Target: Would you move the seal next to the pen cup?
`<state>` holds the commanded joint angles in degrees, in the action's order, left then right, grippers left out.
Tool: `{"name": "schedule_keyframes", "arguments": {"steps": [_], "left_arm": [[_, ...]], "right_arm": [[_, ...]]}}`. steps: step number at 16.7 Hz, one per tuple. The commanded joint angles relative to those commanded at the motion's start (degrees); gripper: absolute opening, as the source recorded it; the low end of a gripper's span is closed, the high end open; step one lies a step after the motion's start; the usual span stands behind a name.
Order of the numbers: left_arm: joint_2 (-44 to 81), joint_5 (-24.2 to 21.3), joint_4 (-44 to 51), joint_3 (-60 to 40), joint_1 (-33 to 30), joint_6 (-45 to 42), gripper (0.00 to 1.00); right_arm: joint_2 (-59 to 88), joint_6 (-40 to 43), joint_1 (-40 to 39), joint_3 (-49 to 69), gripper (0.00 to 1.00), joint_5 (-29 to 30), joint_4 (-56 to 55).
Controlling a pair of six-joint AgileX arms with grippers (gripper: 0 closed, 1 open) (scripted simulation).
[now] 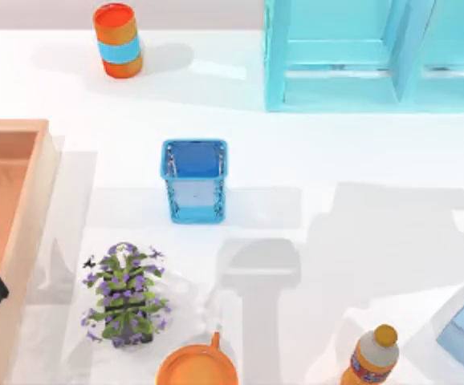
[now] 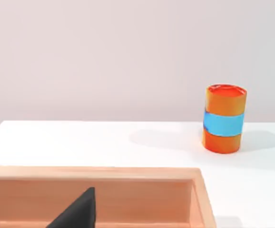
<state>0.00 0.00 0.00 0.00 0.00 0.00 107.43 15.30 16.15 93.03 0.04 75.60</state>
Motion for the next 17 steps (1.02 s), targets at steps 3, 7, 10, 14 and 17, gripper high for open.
{"name": "schedule_keyframes", "arguments": {"steps": [3, 7, 10, 14, 17], "left_arm": [[0.00, 0.00, 0.00, 0.00, 0.00, 0.00, 1.00], [0.00, 0.00, 0.00, 0.00, 0.00, 0.00, 1.00], [0.00, 0.00, 0.00, 0.00, 0.00, 0.00, 1.00], [0.00, 0.00, 0.00, 0.00, 0.00, 0.00, 1.00], [0.00, 0.00, 0.00, 0.00, 0.00, 0.00, 1.00]], "right_arm": [[0.00, 0.00, 0.00, 0.00, 1.00, 0.00, 0.00], [0.26, -0.19, -0.22, -2.33, 1.00, 0.00, -2.36], [1.69, -0.25, -0.21, -7.94, 1.00, 0.01, -9.77], [3.83, -0.27, -0.21, -15.67, 1.00, 0.02, -19.88], [4.38, -0.26, -0.19, -17.28, 1.00, 0.02, -21.66]]}}
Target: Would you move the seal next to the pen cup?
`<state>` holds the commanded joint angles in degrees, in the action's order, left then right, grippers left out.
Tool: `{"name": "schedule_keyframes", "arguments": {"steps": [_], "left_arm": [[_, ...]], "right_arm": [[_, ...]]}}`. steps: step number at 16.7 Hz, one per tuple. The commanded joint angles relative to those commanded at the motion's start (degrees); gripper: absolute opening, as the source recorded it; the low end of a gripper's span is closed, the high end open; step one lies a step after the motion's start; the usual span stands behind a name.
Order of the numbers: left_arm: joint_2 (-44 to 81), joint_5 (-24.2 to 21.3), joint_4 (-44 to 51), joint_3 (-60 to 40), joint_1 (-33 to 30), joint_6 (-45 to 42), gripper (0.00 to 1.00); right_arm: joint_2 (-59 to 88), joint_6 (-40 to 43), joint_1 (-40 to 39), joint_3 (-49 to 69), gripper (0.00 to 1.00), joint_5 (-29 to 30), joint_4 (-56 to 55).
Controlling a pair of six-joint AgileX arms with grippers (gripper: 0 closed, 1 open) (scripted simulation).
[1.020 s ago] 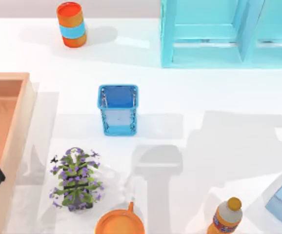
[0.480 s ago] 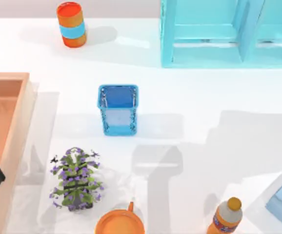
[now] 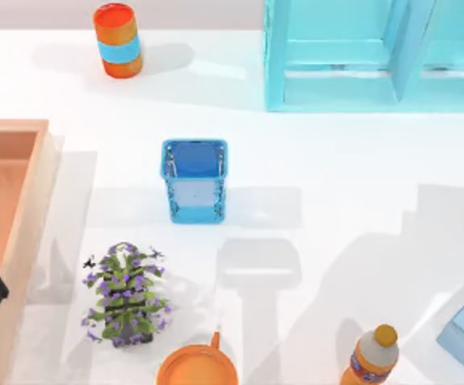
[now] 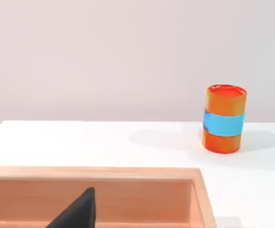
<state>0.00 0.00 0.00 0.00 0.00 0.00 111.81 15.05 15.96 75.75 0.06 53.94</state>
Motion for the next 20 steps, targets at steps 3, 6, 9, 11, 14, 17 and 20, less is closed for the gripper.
{"name": "schedule_keyframes", "arguments": {"steps": [3, 6, 9, 11, 14, 17, 20], "left_arm": [[0.00, 0.00, 0.00, 0.00, 0.00, 0.00, 1.00], [0.00, 0.00, 0.00, 0.00, 0.00, 0.00, 1.00], [0.00, 0.00, 0.00, 0.00, 0.00, 0.00, 1.00], [0.00, 0.00, 0.00, 0.00, 0.00, 0.00, 1.00], [0.00, 0.00, 0.00, 0.00, 0.00, 0.00, 1.00], [0.00, 0.00, 0.00, 0.00, 0.00, 0.00, 1.00], [0.00, 0.00, 0.00, 0.00, 0.00, 0.00, 1.00]], "right_arm": [[0.00, 0.00, 0.00, 0.00, 1.00, 0.00, 0.00], [0.00, 0.00, 0.00, 0.00, 0.77, 0.00, 0.00], [0.00, 0.00, 0.00, 0.00, 0.55, 0.00, 0.00], [0.00, 0.00, 0.00, 0.00, 0.40, 0.00, 0.00], [0.00, 0.00, 0.00, 0.00, 0.17, 0.00, 0.00], [0.00, 0.00, 0.00, 0.00, 0.00, 0.00, 0.00], [0.00, 0.00, 0.00, 0.00, 0.00, 0.00, 0.00]]}}
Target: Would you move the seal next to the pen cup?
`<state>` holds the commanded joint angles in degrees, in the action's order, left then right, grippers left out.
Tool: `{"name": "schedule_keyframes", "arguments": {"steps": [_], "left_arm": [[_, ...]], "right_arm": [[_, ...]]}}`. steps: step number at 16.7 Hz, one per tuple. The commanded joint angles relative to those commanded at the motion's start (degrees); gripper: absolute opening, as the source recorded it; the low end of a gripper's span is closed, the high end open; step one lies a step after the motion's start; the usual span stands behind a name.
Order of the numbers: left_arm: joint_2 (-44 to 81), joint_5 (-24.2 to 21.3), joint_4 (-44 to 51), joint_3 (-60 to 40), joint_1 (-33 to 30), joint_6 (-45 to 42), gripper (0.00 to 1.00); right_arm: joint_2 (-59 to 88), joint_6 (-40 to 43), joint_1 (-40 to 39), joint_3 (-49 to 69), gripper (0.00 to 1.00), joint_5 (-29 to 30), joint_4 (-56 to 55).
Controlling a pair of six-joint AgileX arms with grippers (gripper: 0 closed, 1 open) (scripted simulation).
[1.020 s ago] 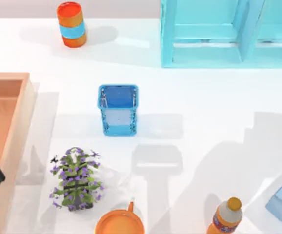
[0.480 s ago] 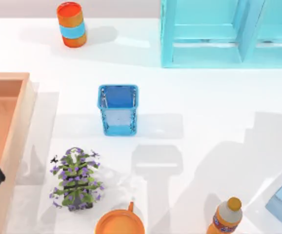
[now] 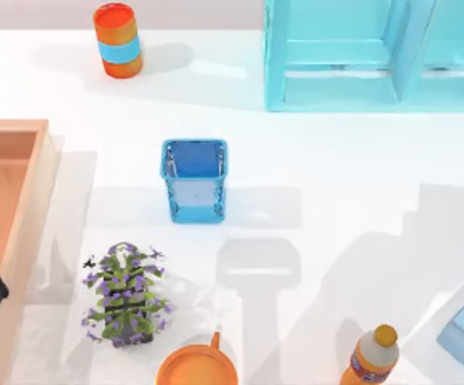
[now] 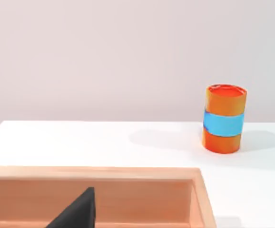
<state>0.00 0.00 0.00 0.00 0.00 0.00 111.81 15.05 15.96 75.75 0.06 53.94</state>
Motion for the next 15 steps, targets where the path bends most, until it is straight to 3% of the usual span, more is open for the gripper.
{"name": "schedule_keyframes", "arguments": {"steps": [8, 15], "left_arm": [[0.00, 0.00, 0.00, 0.00, 0.00, 0.00, 1.00], [0.00, 0.00, 0.00, 0.00, 0.00, 0.00, 1.00]], "right_arm": [[-0.31, -2.28, -2.24, 2.26, 0.00, 0.03, 2.24], [-3.15, -16.74, -16.79, 18.75, 0.00, 0.00, 24.19]]}}
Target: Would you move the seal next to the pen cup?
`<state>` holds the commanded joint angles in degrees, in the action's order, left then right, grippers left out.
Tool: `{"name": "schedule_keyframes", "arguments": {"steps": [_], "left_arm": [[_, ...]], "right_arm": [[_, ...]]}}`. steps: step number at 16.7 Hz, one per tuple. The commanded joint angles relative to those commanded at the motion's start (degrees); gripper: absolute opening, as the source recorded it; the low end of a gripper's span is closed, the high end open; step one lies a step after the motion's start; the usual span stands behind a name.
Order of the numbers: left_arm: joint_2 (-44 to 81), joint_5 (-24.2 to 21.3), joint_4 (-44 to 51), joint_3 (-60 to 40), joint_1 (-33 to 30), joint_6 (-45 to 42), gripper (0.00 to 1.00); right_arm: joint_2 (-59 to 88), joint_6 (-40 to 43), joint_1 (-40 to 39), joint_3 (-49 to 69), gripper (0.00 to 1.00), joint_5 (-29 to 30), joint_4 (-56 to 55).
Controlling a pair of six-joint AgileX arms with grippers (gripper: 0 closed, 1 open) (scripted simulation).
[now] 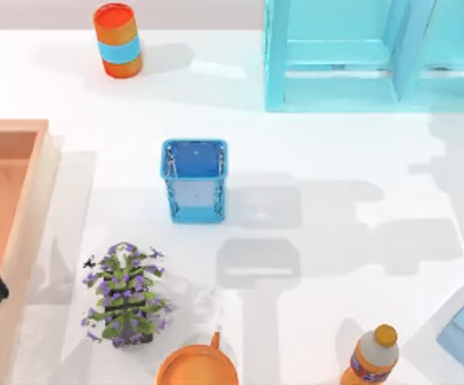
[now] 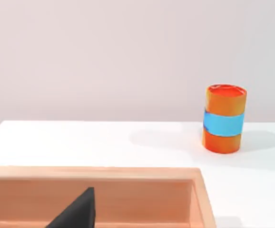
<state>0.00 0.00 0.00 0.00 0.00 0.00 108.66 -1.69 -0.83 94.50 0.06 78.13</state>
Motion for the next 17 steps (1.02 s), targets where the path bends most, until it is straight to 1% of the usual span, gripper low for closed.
{"name": "schedule_keyframes", "arguments": {"steps": [3, 9, 11, 14, 17], "left_arm": [[0.00, 0.00, 0.00, 0.00, 0.00, 0.00, 1.00], [0.00, 0.00, 0.00, 0.00, 0.00, 0.00, 1.00], [0.00, 0.00, 0.00, 0.00, 0.00, 0.00, 1.00], [0.00, 0.00, 0.00, 0.00, 0.00, 0.00, 1.00], [0.00, 0.00, 0.00, 0.00, 0.00, 0.00, 1.00]], "right_arm": [[-2.17, -5.13, -5.13, 5.18, 0.00, 0.02, 5.49], [-2.36, -5.94, -5.67, 5.86, 0.00, -0.08, 6.06], [-0.39, -7.87, -7.63, 7.94, 0.00, 0.18, 6.29], [6.70, -14.08, -13.98, 15.59, 0.00, 0.96, 6.95], [16.17, -22.45, -22.34, 27.84, 0.00, 1.88, 7.61]]}}
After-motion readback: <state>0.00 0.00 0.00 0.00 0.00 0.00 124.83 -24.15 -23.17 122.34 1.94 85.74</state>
